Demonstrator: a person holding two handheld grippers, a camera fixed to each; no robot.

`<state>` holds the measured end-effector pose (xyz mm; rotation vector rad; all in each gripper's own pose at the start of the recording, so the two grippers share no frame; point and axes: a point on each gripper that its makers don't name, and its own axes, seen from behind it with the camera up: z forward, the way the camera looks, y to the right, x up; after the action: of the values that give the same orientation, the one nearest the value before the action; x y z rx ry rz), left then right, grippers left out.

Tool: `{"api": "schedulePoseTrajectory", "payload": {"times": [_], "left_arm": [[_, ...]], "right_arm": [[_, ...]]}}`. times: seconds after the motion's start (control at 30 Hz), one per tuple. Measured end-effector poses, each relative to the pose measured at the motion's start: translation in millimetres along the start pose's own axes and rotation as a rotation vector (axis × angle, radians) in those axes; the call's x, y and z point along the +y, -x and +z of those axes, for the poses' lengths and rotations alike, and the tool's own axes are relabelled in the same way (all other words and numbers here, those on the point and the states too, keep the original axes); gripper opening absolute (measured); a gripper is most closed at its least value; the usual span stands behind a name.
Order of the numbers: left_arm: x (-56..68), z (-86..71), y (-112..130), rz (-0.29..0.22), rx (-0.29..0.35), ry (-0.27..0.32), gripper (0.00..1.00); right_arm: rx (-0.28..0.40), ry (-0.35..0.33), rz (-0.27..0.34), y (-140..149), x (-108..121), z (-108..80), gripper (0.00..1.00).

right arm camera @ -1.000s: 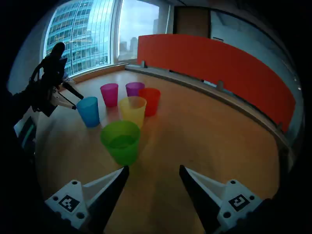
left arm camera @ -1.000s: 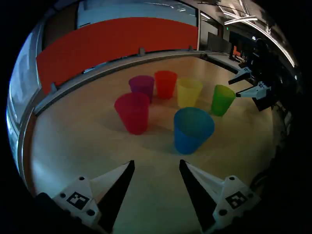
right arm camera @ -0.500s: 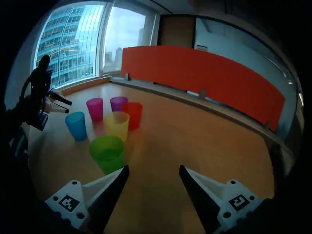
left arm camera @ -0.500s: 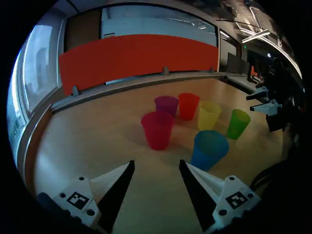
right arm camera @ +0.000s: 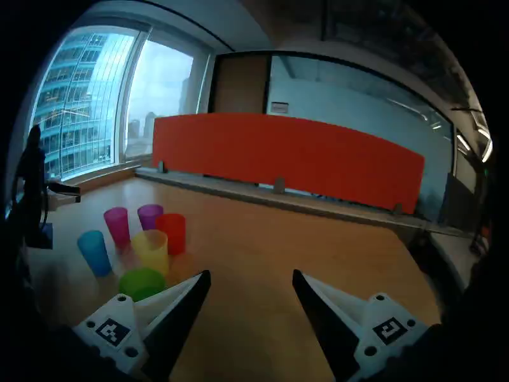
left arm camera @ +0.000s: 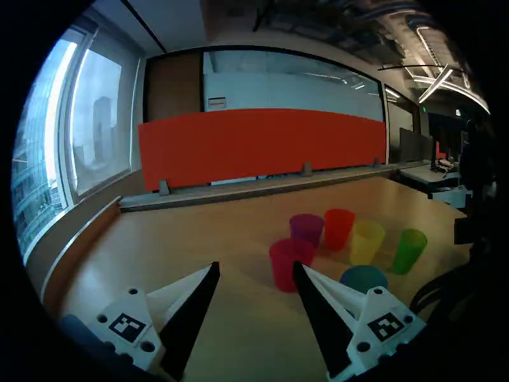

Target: Pour water

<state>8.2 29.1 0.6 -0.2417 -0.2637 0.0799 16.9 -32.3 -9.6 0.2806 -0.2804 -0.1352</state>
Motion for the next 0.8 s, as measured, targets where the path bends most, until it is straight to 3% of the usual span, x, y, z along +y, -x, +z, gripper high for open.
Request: {"api": "schedulePoseTrajectory", "payload": {"times": [0.4, 0.8], "left_arm": [[-12.6, -12.2, -36.1, -0.064, 0.159, -0.120, 0.85], [-14.3, -18.8, -56.9, -0.100, 0.237, -0.158, 0.85]], "right_arm": [[0.180, 0.160, 0.091, -42.3, 25.1, -6.6, 1.00], [0.293, 0.269, 0.153, -63.2, 39.5, -23.4, 1.00]]}}
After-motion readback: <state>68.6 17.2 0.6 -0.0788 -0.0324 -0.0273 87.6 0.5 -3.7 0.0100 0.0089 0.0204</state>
